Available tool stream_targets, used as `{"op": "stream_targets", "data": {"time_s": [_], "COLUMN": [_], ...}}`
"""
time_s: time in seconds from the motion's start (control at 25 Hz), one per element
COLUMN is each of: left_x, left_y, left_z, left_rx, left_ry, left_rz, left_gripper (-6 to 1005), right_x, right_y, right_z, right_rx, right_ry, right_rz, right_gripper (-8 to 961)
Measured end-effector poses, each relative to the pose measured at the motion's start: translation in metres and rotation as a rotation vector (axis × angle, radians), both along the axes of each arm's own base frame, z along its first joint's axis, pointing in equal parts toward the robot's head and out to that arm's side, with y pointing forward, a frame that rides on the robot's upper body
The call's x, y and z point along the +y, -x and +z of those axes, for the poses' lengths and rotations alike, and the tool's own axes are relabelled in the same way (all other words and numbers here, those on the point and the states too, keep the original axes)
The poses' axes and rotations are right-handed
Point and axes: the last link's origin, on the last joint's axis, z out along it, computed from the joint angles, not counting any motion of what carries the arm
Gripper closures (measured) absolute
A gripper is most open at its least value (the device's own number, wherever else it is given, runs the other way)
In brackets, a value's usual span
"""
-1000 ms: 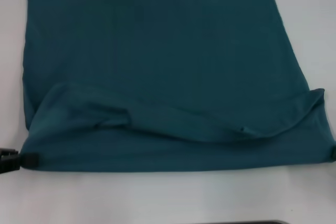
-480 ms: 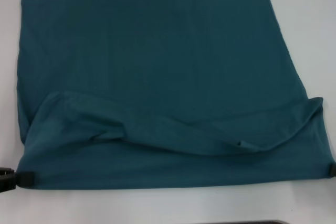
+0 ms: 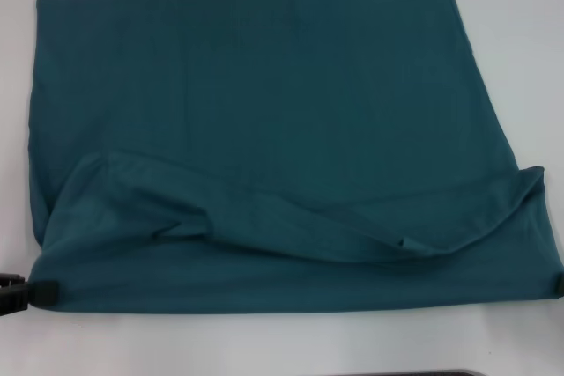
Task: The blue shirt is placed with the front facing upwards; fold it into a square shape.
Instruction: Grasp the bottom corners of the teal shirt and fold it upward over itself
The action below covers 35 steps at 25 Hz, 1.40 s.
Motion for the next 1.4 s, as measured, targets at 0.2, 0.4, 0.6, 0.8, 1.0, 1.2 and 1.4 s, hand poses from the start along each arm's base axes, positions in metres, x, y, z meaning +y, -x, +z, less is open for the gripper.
{"op": "stream_targets", "data": {"time_s": [0.2,0.4,0.6,0.8,1.0,1.2,1.4], "left_x": [0.001,0.009,0.024,0.04,0.078,0.121,0.166], "left_y": [0.001,0.0,-0.003,-0.012,-0.03,-0.05,-0.069], "left_z": [0.001,0.005,0.009,0.015,0.029,0.037,0.041], "left_rx": [0.007,0.008,0.011,0.002,0.006,0.048,0.084], "left_ry": [-0.008,-0.05,-0.096,-0.125,-0.195,-0.257,-0.338], "left_rz": [0.0,0.0,-0.002,-0.011,-0.047,-0.066,-0.07], "left_gripper": [972,972,972,972,972,972,971], "right_x": [-0.001,0.006,0.032,0.066,0.109,0.157,0.203], "right_y": [0.0,0.003,0.01,0.021,0.037,0.056,0.078], "right_z": [0.002,0.006,0.015,0.023,0.034,0.041,0.043], "right_rx": [0.001,0.013,0.028,0.044,0.044,0.023,0.01], "right_ry": [-0.011,-0.026,-0.037,-0.024,-0.024,-0.041,-0.066], "right_rz": [-0.002,0.015,0.041,0.075,0.101,0.118,0.093], "right_gripper": [931,930,930,932,932,926,921]}}
